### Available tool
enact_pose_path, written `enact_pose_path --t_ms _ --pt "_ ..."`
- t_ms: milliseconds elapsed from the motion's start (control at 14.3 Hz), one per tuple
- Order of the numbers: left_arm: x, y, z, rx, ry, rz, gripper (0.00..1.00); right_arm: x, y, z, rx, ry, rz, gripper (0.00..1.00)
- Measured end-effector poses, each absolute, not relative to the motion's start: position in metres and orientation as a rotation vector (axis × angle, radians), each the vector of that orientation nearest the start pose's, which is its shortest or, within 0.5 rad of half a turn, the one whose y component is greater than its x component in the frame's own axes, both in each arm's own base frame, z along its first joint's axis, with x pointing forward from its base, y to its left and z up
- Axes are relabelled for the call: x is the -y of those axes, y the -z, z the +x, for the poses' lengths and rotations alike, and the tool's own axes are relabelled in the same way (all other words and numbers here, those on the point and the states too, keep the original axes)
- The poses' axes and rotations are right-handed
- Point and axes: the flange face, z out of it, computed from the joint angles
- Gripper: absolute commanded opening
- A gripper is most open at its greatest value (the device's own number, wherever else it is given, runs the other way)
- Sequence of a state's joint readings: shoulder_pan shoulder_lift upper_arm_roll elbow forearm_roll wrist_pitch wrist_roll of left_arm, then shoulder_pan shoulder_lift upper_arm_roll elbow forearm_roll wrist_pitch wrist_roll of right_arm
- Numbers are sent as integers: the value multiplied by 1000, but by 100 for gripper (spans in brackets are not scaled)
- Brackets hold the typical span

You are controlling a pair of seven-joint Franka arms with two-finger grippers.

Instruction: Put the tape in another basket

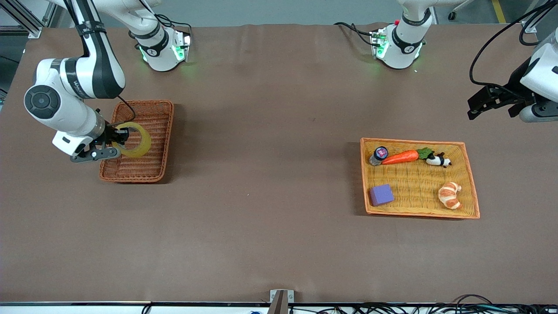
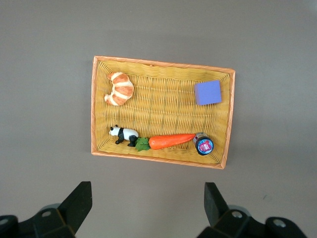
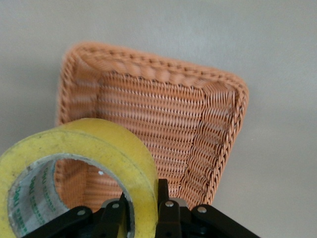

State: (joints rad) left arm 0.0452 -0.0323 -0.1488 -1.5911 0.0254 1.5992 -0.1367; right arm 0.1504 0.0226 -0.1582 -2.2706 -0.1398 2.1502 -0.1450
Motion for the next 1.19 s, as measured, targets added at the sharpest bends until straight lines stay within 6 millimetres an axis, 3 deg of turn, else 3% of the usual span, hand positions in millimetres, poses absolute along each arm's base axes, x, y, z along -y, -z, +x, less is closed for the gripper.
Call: enact_pose_path --t_ms 350,631,841,911,981,1051,1121,1191 --pt "55 -635 545 51 68 -3115 100 23 -268 455 385 -103 -3196 2" --pt "56 -635 545 51 68 -3115 100 53 -248 440 400 -46 -3192 5" --pt "56 -635 545 51 68 -3115 100 51 -224 432 412 -53 -3194 8" --pt "56 -635 545 50 68 -3115 100 50 -220 431 417 -60 -3194 15" --pt "56 -635 545 50 69 -3115 100 50 -217 431 419 -68 -3194 36" --pt "56 -635 545 49 71 -3116 100 50 -215 430 420 -74 -3194 79" --pt "56 -635 545 49 74 -3116 100 50 -214 430 419 -78 -3194 100" --pt "57 -636 545 48 75 -3116 100 50 -214 431 418 -76 -3195 100"
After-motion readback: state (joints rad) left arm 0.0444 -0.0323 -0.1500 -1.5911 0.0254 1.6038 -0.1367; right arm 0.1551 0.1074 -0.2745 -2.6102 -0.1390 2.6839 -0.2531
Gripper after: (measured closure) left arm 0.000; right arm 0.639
